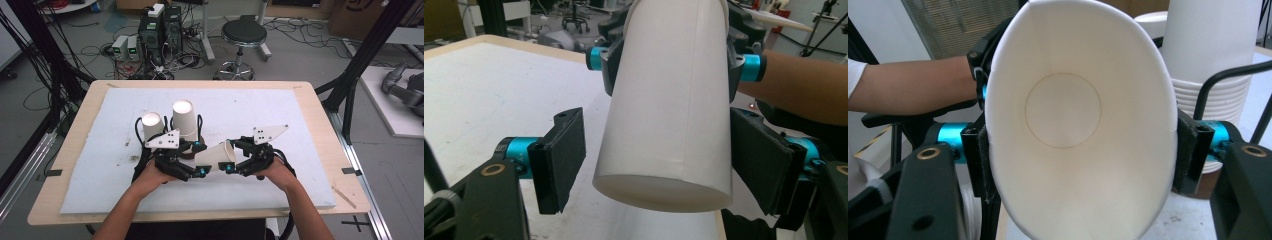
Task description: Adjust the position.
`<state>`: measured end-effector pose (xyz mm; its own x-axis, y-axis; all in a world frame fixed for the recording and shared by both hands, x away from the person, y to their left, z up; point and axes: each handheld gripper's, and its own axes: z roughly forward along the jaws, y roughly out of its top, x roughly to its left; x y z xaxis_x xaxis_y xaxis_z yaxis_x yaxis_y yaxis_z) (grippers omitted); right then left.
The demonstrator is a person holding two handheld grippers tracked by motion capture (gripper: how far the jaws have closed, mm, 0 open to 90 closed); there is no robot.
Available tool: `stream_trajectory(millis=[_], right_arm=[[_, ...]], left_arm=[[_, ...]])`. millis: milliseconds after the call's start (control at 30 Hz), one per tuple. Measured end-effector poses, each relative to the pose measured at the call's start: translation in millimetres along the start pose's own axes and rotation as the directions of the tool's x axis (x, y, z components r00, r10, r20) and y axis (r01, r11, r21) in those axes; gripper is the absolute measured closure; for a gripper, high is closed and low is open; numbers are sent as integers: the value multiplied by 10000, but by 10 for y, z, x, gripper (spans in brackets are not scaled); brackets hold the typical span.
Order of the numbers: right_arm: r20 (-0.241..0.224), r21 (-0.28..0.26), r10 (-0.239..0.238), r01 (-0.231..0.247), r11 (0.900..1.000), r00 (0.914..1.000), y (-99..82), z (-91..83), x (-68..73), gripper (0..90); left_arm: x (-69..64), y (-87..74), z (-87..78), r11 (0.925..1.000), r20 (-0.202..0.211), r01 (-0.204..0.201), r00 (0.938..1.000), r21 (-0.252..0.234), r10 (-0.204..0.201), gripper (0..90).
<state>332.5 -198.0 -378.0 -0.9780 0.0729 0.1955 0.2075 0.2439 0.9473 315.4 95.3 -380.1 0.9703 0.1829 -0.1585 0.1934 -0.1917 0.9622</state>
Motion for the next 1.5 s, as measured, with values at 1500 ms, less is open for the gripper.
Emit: stream_trajectory(millis=[1500], right_arm=[[326, -409, -9, 23, 9992, 9995, 39, -13, 2, 331]], left_arm=[[-17, -59, 56, 9990, 4, -350, 9994, 288, 350, 398]])
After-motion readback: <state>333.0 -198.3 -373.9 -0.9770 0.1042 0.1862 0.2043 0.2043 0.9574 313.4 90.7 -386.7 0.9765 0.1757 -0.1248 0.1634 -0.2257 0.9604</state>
